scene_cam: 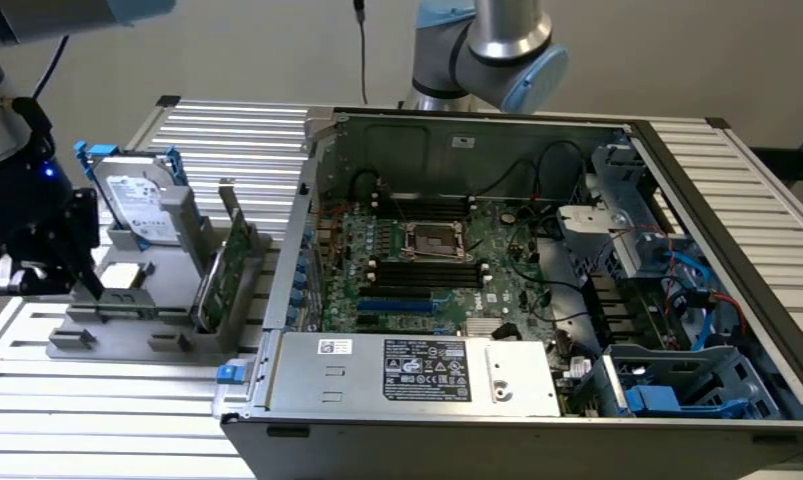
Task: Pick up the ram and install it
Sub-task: 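Pick up the ram and move it above insertion slot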
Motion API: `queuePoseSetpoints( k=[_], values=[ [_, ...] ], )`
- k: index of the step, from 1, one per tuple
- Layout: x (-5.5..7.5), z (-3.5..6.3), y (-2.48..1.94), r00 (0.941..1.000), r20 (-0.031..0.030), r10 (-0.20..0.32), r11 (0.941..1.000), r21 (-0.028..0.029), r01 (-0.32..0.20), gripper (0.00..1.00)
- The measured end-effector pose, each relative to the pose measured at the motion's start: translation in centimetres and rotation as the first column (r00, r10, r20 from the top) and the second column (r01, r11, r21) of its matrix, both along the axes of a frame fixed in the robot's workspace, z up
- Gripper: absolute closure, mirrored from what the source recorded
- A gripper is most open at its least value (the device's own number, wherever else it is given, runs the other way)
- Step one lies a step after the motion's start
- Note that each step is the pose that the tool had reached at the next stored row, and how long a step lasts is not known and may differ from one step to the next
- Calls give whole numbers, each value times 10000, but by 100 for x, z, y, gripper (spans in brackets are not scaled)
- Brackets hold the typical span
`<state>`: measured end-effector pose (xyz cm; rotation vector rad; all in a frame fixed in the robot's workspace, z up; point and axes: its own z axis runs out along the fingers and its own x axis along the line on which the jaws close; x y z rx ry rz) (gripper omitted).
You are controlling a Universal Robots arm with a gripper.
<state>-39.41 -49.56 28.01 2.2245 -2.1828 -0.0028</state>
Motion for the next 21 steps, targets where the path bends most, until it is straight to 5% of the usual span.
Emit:
queuePoseSetpoints(
  k=[6, 21],
  values=[
    [92, 195, 35, 10000, 1, -8, 10000, -1, 8, 86],
    [769, 667, 55, 10000, -4, -6, 10000, 0, 6, 86]
  ],
)
